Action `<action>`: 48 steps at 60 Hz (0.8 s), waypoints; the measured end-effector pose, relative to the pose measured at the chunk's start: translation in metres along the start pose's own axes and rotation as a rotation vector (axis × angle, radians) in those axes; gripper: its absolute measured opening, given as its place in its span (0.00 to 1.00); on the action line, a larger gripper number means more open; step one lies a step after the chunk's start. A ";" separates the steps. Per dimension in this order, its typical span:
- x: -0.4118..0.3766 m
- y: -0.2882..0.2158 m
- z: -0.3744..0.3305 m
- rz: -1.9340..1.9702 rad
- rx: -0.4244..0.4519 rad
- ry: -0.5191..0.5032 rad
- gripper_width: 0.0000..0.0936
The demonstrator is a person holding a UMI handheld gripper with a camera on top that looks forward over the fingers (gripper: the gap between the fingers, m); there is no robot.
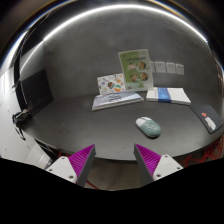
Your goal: Arrange mouse
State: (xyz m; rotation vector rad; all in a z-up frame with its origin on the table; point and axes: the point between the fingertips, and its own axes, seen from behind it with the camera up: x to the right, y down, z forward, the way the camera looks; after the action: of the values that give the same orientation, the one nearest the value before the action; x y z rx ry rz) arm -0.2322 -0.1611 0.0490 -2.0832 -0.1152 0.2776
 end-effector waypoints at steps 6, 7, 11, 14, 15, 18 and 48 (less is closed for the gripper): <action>0.001 0.005 0.007 -0.016 0.001 0.002 0.86; 0.002 0.006 0.008 -0.020 0.001 0.005 0.86; 0.004 0.008 0.018 -0.039 0.003 0.031 0.86; 0.003 0.011 0.025 -0.054 0.003 0.050 0.86; 0.003 0.012 0.028 -0.056 0.003 0.055 0.86; 0.000 0.013 0.038 -0.059 0.002 0.073 0.86; -0.148 0.005 0.151 -0.070 -0.033 0.132 0.81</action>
State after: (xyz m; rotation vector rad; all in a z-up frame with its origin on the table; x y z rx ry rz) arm -0.4124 -0.0650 -0.0062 -2.1187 -0.1130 0.0958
